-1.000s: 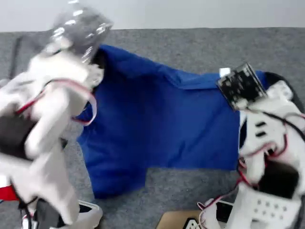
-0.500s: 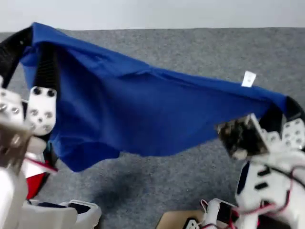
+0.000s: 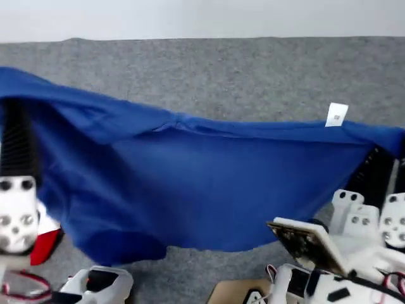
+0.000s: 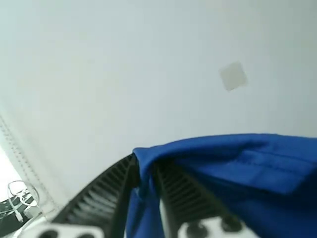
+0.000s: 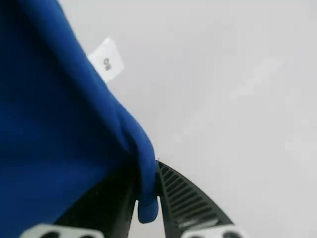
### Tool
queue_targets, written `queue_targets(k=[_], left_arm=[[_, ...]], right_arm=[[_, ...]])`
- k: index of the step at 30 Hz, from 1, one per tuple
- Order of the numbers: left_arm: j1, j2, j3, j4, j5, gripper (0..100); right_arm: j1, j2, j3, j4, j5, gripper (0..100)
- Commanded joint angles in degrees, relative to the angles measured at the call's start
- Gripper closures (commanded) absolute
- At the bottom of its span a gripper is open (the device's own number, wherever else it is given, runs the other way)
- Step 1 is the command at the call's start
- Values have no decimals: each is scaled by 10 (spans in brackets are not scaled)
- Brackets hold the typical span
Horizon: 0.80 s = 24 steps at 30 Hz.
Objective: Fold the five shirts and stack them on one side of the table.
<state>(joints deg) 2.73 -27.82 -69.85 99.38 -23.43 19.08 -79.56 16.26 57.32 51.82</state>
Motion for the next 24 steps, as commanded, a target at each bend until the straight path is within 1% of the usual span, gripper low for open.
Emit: queue_targets(k=[1,6,12,20,24], left_arm=[[-4,-18,5,11,-4,995],[-21,-59,80,11,-4,995],[-24,-132,220,11,-4,995],[-21,-247,452,11,-4,995],[-24,-279,560,8,-5,995]], right_arm=[[11,1,-41,-18,6,988],[8,3,-43,30,27,987],[7,4,-42,79,31,987],[-70,5,-40,175,32,987],[-85,5,4,180,32,987]])
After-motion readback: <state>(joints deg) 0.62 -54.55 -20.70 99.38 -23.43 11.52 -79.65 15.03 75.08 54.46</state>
